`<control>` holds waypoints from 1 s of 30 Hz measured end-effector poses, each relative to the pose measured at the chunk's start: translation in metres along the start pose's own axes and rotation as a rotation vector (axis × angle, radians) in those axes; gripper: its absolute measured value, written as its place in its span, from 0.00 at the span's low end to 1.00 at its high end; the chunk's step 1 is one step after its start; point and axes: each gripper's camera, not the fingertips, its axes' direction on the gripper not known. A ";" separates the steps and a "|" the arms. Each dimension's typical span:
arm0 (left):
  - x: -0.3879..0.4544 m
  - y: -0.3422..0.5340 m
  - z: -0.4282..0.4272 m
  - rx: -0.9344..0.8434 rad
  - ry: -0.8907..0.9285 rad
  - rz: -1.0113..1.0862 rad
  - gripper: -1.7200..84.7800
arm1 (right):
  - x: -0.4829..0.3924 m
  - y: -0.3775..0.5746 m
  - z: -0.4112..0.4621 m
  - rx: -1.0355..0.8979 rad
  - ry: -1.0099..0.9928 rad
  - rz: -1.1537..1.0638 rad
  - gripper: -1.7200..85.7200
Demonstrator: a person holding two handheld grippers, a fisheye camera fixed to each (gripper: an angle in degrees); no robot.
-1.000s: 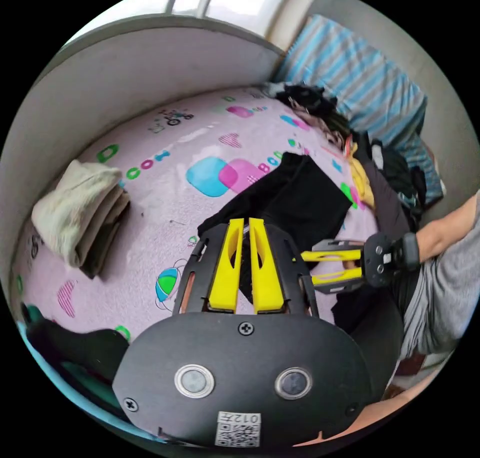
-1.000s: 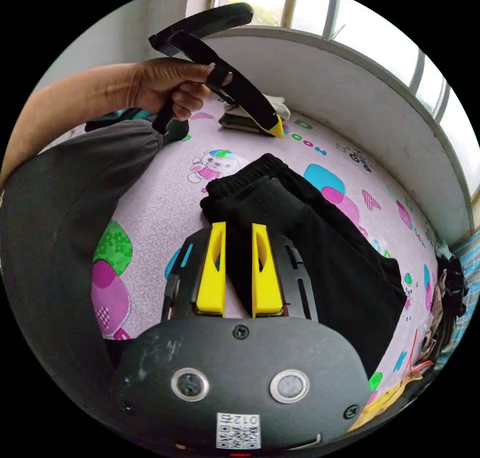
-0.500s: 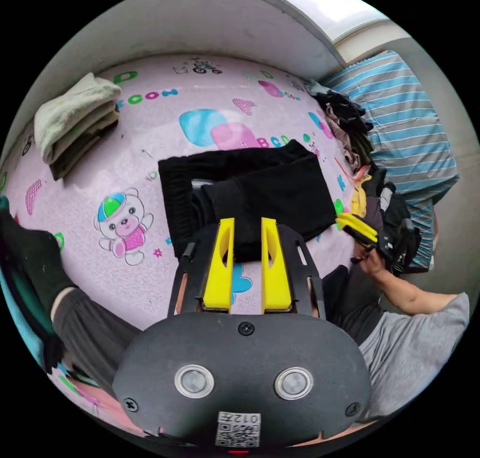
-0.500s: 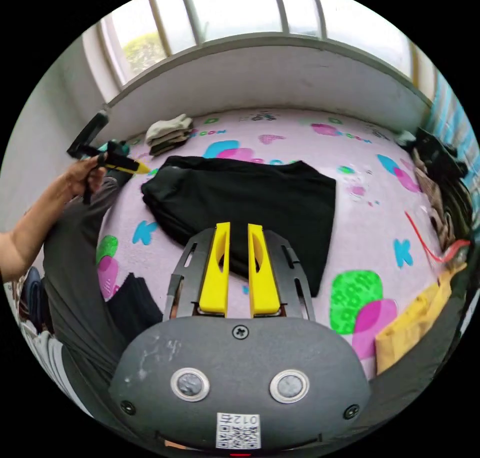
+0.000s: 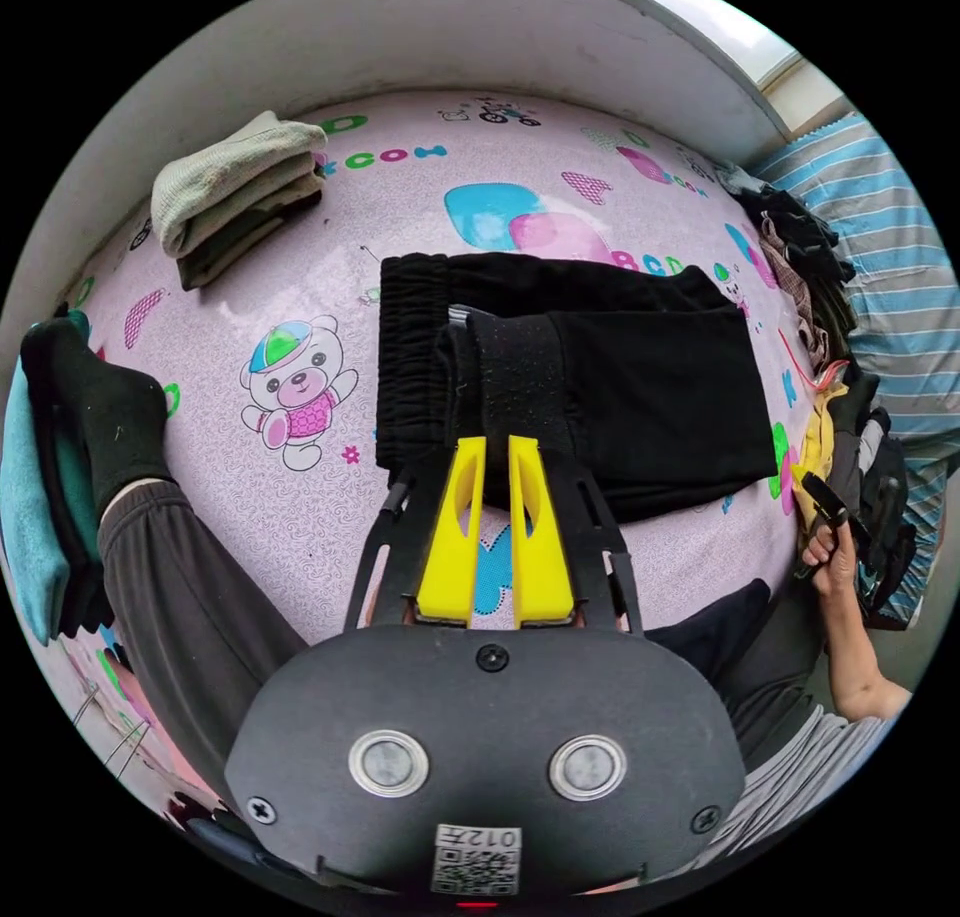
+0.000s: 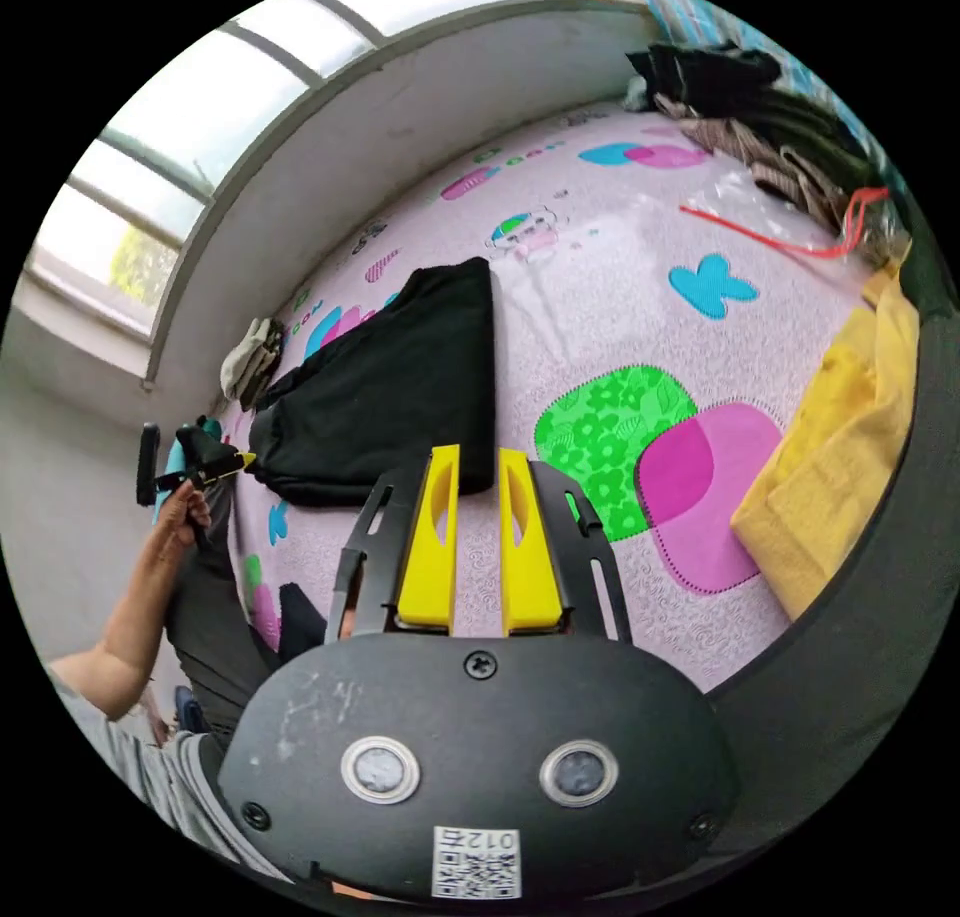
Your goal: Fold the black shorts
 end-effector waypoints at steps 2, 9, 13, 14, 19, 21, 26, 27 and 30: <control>0.001 0.002 -0.004 0.010 0.007 0.011 0.04 | 0.028 -0.017 0.001 -0.033 -0.088 0.098 0.11; 0.011 0.005 -0.011 0.001 0.018 0.067 0.02 | 0.088 -0.064 0.007 -0.140 -0.309 0.227 0.08; 0.027 0.007 -0.012 -0.064 -0.053 0.150 0.02 | 0.101 -0.089 -0.026 -0.134 -0.301 0.170 0.04; 0.029 0.007 -0.007 -0.083 -0.078 0.164 0.02 | 0.105 -0.095 -0.028 -0.159 -0.276 0.156 0.03; 0.030 0.008 0.024 -0.112 -0.089 0.149 0.02 | 0.120 -0.112 -0.030 -0.184 -0.224 0.158 0.03; 0.030 0.012 0.027 -0.107 -0.076 0.155 0.02 | 0.125 -0.118 -0.036 -0.182 -0.229 0.160 0.02; 0.030 0.026 0.012 -0.041 -0.047 0.108 0.02 | 0.135 -0.135 -0.055 -0.190 -0.227 0.135 0.03; 0.036 0.033 -0.003 0.040 -0.089 0.092 0.03 | 0.136 -0.137 -0.057 -0.190 -0.225 0.133 0.03; 0.061 0.040 -0.016 0.172 -0.108 0.123 0.03 | 0.141 -0.145 -0.067 -0.190 -0.239 0.132 0.04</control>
